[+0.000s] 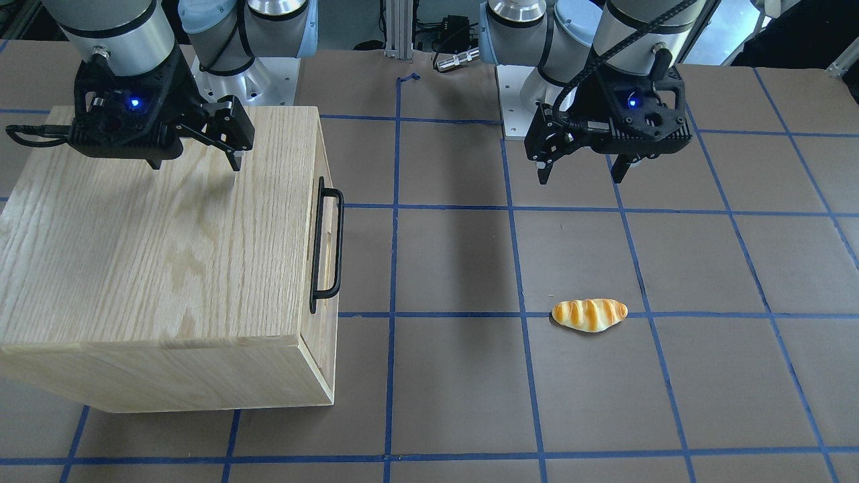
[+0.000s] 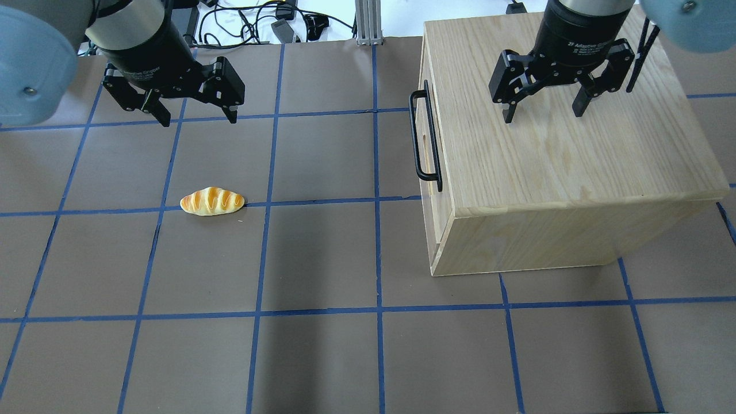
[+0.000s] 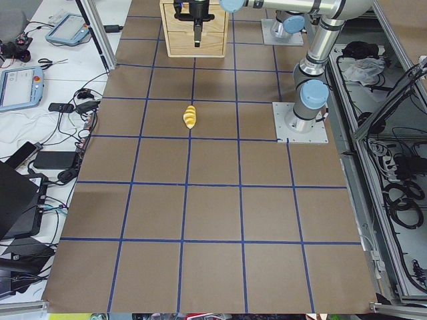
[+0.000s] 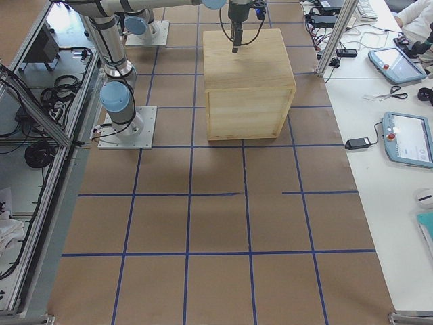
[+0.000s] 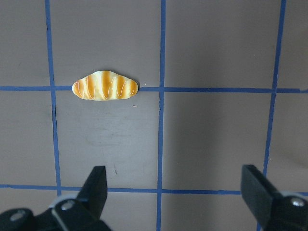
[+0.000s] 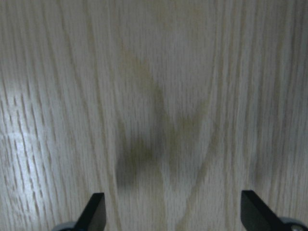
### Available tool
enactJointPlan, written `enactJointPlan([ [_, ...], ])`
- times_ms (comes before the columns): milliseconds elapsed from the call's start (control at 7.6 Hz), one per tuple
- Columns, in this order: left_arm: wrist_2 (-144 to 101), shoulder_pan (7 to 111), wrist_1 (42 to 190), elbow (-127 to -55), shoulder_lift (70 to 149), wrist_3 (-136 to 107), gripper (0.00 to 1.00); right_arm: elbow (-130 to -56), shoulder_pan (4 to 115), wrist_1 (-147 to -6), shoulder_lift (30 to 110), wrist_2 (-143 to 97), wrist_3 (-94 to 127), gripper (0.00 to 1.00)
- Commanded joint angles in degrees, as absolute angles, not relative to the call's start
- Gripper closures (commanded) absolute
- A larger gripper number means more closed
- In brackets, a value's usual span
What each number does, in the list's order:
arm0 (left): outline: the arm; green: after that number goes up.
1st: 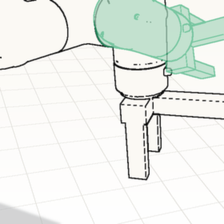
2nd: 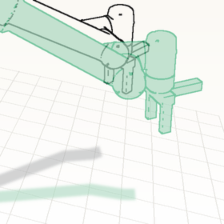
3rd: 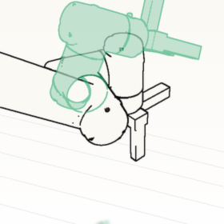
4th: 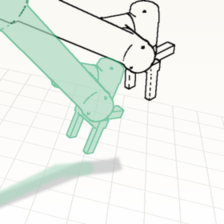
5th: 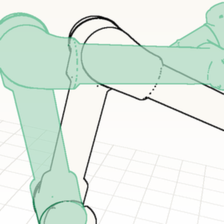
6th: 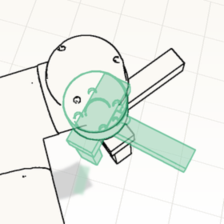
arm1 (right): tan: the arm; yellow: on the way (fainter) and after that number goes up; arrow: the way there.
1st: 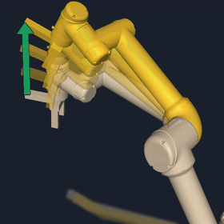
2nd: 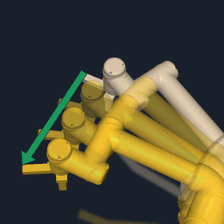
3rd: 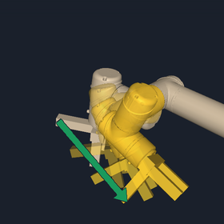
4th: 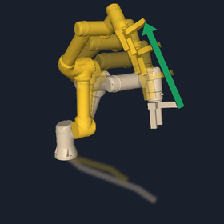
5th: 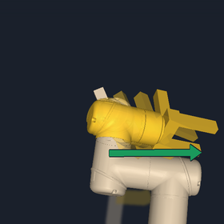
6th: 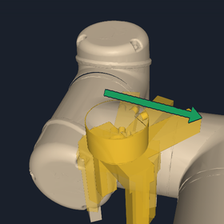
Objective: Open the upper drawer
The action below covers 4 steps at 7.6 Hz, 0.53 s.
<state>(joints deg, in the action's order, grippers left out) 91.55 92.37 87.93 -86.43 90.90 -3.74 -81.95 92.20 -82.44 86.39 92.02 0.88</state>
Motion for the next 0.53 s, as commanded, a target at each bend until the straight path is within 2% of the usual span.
enactJointPlan([
  [0,90.4,92.2,87.9,-86.3,90.9,-3.8,0.0,-81.9,92.2,-82.4,86.4,92.0,0.9,0.0],
  [395,90.4,92.5,88.0,-86.8,90.4,-4.0,0.0,-81.9,92.2,-82.4,86.4,92.0,0.9,0.0],
])
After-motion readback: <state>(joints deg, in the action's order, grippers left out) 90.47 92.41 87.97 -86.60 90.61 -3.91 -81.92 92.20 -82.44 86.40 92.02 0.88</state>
